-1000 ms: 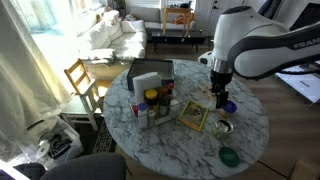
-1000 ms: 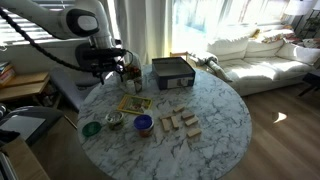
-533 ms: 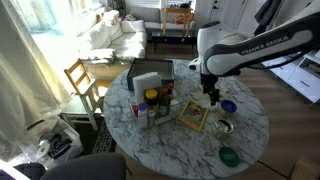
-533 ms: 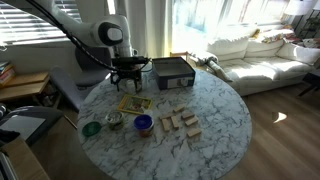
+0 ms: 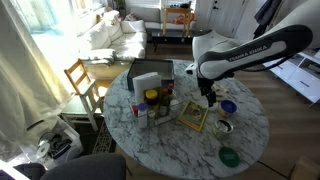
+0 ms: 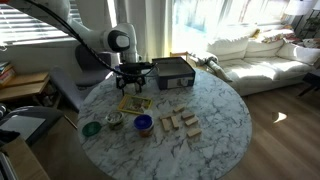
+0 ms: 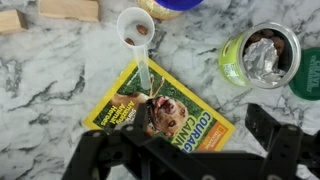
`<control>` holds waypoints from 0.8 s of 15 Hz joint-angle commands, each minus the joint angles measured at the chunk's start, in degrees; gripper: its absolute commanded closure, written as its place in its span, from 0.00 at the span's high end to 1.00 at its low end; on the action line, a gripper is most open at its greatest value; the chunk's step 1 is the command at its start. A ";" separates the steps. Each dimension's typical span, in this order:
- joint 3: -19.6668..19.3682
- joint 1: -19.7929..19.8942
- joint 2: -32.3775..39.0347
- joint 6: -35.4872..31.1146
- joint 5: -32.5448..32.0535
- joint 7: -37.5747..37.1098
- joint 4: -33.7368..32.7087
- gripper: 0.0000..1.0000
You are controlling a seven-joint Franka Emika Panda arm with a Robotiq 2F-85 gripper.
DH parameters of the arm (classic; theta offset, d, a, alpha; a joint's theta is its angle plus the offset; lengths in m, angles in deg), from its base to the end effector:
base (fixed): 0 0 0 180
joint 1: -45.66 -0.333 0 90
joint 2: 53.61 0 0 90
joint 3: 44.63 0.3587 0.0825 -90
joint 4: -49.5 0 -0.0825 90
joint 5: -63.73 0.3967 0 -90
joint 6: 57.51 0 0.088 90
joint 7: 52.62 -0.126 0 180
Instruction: Spill the transparent measuring cup content in the open container
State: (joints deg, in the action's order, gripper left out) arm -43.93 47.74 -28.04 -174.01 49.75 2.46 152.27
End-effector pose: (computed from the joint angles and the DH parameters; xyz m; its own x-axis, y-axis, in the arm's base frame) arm 0.6525 -0.0341 0.2998 0.4543 0.8476 -0.2742 0.8695 -0.4889 -0.0707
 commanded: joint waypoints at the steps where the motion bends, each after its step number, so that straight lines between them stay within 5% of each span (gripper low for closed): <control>1: 0.98 1.79 3.09 2.68 -0.06 6.36 -1.61 1.00; 12: 0.36 4.51 13.23 10.52 -0.30 22.77 -13.20 0.95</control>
State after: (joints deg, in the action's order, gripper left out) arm -44.05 51.24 -19.16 -167.08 49.30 21.15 144.89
